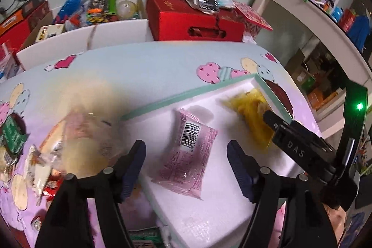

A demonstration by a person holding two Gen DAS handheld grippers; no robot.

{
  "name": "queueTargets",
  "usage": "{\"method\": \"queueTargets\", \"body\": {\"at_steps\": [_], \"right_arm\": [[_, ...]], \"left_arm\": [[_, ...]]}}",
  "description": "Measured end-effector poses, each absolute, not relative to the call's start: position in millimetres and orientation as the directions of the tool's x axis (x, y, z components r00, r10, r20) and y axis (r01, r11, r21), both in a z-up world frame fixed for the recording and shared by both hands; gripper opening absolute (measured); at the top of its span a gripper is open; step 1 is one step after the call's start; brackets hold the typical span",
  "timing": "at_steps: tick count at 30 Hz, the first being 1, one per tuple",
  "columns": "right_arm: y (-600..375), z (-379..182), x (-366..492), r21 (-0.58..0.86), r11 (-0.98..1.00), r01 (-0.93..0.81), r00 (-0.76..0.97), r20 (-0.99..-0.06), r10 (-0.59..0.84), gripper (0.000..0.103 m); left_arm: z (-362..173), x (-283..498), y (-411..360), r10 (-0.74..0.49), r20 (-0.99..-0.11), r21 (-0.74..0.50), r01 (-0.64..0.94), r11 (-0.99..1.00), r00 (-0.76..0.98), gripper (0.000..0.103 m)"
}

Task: Organize snacks
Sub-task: 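Withdraw both tools from the tray back over the snack pile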

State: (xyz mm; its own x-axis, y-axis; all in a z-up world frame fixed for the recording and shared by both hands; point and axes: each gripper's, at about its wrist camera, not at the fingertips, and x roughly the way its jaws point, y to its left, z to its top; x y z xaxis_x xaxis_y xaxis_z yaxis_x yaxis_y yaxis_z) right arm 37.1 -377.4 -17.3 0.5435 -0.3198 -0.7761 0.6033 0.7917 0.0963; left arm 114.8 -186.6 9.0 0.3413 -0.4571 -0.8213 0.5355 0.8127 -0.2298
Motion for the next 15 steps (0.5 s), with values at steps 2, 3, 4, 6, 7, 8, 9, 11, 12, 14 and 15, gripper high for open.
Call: {"method": "queueTargets", "body": {"at_steps": [2, 3, 4, 6, 7, 8, 9, 11, 12, 14, 15], "right_arm": [[-374, -16, 38, 0.089, 0.800, 0.593, 0.544, -0.777, -0.317, 0.081], [-372, -16, 38, 0.093, 0.805, 0.586, 0.550, -0.775, -0.311, 0.082], [-370, -15, 37, 0.097, 0.809, 0.580, 0.555, -0.774, -0.305, 0.086], [-365, -13, 36, 0.105, 0.818, 0.566, 0.568, -0.768, -0.295, 0.099], [-363, -11, 35, 0.106, 0.822, 0.560, 0.576, -0.763, -0.294, 0.103], [-358, -9, 33, 0.104, 0.831, 0.547, 0.588, -0.754, -0.293, 0.103], [-356, -7, 33, 0.101, 0.836, 0.539, 0.592, -0.751, -0.291, 0.103], [-348, -5, 31, 0.098, 0.847, 0.523, 0.605, -0.742, -0.288, 0.103], [-346, -4, 30, 0.098, 0.849, 0.519, 0.610, -0.738, -0.288, 0.103], [-340, -4, 27, 0.106, 0.851, 0.515, 0.617, -0.735, -0.281, 0.103], [-336, -5, 25, 0.114, 0.851, 0.512, 0.619, -0.736, -0.275, 0.103]], "left_arm": [[13, 116, -177, -0.452, -0.814, -0.226, 0.518, 0.825, 0.364, 0.082], [14, 117, -172, -0.449, -0.810, -0.224, 0.509, 0.831, 0.377, 0.085], [16, 117, -165, -0.445, -0.802, -0.221, 0.494, 0.841, 0.399, 0.088], [20, 117, -152, -0.433, -0.786, -0.209, 0.468, 0.858, 0.442, 0.091], [21, 116, -147, -0.427, -0.777, -0.201, 0.459, 0.865, 0.463, 0.093], [22, 115, -142, -0.419, -0.770, -0.191, 0.453, 0.871, 0.481, 0.094], [24, 113, -135, -0.402, -0.758, -0.167, 0.443, 0.881, 0.513, 0.095], [25, 110, -125, -0.375, -0.743, -0.130, 0.430, 0.893, 0.554, 0.096], [26, 109, -120, -0.362, -0.737, -0.115, 0.422, 0.899, 0.571, 0.096], [27, 107, -108, -0.347, -0.725, -0.108, 0.399, 0.910, 0.595, 0.096], [28, 106, -101, -0.343, -0.717, -0.112, 0.386, 0.916, 0.607, 0.096]]}}
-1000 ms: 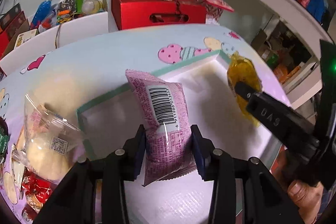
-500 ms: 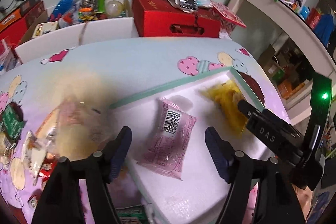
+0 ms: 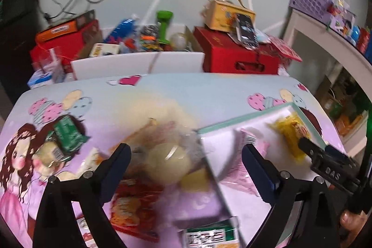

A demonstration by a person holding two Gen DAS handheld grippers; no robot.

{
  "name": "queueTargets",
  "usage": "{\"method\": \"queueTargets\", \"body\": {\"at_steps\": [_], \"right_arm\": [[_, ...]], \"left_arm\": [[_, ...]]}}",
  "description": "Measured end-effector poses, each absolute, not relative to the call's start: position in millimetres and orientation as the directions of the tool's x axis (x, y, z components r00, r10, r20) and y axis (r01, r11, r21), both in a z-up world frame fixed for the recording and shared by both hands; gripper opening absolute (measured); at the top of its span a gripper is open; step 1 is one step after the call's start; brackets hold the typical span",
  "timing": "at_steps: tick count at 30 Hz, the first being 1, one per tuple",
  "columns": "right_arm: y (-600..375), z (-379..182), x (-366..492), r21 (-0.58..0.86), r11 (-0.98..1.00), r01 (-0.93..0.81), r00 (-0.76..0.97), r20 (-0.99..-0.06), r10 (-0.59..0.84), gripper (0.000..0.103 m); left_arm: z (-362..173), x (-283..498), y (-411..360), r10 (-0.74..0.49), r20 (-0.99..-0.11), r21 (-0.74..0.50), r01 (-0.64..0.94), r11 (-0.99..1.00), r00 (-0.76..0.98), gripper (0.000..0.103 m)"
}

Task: Organize snacks
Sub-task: 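Withdraw both tools from the tray back over the snack pile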

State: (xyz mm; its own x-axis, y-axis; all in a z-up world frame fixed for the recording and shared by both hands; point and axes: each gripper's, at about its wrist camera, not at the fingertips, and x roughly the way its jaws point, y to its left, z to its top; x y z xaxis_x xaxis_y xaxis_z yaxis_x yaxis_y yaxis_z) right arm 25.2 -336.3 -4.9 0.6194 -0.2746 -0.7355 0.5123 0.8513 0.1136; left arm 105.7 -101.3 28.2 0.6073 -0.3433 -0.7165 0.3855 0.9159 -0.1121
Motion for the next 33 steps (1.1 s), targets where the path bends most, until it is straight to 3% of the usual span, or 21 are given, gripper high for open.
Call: {"method": "queueTargets", "body": {"at_steps": [7, 17, 29, 33], "right_arm": [[-309, -5, 10, 0.135, 0.871, 0.473, 0.636, -0.737, -0.231, 0.103], [-242, 1, -16, 0.126, 0.924, 0.360, 0.680, -0.714, -0.167, 0.103], [-173, -12, -20, 0.093, 0.977, 0.193, 0.657, -0.751, -0.058, 0.103], [-159, -18, -14, 0.089, 0.985, 0.150, 0.641, -0.767, -0.029, 0.103]], "left_arm": [[24, 90, -54, -0.330, -0.699, -0.164, 0.307, 0.938, 0.635, 0.096], [16, 68, 5, -0.286, -0.750, -0.210, 0.196, 0.958, 0.596, 0.096], [11, 63, 90, -0.040, -0.826, -0.096, -0.071, 0.993, 0.562, 0.096], [-8, 70, 96, -0.116, -0.866, -0.169, -0.065, 0.983, 0.487, 0.096]]}}
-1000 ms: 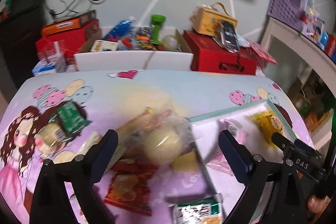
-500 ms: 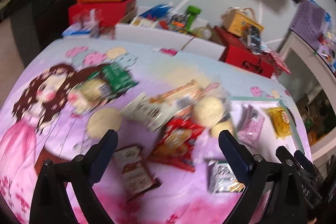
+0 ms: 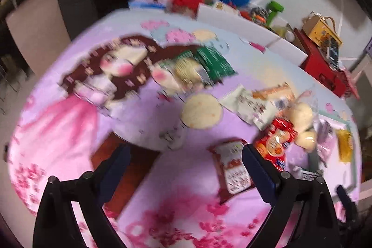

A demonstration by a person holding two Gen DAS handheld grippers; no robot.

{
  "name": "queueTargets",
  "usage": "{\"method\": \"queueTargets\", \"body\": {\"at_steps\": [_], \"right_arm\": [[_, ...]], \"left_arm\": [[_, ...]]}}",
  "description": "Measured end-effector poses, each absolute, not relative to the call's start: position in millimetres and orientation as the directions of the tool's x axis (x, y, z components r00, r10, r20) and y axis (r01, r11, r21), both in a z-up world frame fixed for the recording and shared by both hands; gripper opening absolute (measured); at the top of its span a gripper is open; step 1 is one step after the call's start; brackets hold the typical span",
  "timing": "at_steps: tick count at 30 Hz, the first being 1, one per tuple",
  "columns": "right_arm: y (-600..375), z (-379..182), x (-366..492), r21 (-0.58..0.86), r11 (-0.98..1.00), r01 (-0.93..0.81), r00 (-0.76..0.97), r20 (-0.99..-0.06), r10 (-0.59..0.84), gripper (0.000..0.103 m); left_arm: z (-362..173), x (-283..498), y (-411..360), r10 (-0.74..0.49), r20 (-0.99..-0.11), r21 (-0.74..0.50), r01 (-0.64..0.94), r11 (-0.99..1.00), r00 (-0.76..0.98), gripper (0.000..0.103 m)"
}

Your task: Organize snacks

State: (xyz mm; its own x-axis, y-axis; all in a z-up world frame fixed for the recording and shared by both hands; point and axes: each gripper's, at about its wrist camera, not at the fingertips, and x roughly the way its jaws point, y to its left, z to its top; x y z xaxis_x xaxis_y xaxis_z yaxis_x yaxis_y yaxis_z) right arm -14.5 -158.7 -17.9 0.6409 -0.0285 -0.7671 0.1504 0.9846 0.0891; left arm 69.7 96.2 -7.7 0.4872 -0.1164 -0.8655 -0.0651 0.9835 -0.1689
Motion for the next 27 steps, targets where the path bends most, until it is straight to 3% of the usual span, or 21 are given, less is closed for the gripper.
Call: {"method": "queueTargets", "body": {"at_steps": [14, 18, 27], "right_arm": [[-131, -37, 0, 0.076, 0.994, 0.073, 0.577, -0.817, 0.020, 0.089], [-129, -38, 3, 0.064, 0.995, 0.072, 0.575, -0.818, 0.011, 0.089], [-120, -45, 8, 0.100, 0.994, 0.037, 0.552, -0.831, 0.063, 0.077]], "left_arm": [[-44, 89, 43, -0.223, -0.915, -0.216, 0.056, 0.975, 0.336, 0.095], [-50, 92, 33, -0.230, -0.923, -0.215, 0.081, 0.973, 0.310, 0.082], [-58, 99, 30, -0.217, -0.932, -0.203, 0.080, 0.976, 0.289, 0.073]]}}
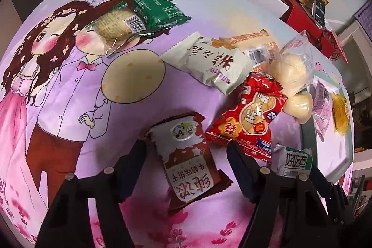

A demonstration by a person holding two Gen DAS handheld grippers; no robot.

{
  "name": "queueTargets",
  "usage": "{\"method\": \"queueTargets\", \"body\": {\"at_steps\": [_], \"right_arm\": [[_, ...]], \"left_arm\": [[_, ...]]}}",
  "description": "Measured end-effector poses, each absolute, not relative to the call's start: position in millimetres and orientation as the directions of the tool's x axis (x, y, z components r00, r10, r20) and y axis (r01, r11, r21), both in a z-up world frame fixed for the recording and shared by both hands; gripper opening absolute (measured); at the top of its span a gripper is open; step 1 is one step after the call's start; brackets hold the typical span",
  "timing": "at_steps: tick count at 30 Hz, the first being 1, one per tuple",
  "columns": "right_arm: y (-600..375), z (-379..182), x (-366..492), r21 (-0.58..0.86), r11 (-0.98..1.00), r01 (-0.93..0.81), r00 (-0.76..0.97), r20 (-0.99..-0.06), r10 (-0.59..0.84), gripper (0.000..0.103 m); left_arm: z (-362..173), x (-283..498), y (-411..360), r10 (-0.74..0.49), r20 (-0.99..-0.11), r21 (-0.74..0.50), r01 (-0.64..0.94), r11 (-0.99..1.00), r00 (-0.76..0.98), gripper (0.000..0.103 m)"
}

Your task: Organize snacks

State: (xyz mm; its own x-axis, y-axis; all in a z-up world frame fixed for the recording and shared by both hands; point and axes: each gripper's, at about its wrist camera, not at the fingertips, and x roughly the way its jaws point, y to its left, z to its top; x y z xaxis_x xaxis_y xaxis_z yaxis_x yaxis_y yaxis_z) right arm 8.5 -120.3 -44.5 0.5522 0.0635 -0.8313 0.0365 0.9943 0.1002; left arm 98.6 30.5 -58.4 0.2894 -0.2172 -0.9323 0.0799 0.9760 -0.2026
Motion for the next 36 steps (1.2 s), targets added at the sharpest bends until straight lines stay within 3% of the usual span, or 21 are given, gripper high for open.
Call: {"method": "queueTargets", "body": {"at_steps": [8, 10, 19, 36], "right_arm": [[-119, -61, 21, 0.073, 0.995, 0.069, 0.514, -0.857, 0.028, 0.067], [-118, -61, 21, 0.067, 0.996, 0.067, 0.516, -0.856, 0.023, 0.066], [-121, -55, 19, 0.059, 0.995, 0.076, 0.528, -0.849, 0.010, 0.058], [-128, -31, 9, 0.100, 0.991, 0.089, 0.591, -0.806, 0.028, 0.055]], "left_arm": [[-62, 99, 29, -0.199, -0.937, -0.179, 0.095, 0.979, 0.286, 0.072], [-61, 99, 28, -0.206, -0.935, -0.185, 0.097, 0.978, 0.289, 0.059], [-56, 98, 33, -0.243, -0.921, -0.224, 0.096, 0.970, 0.305, 0.043], [-16, 89, 42, -0.262, -0.864, -0.233, 0.120, 0.965, 0.430, 0.041]]}}
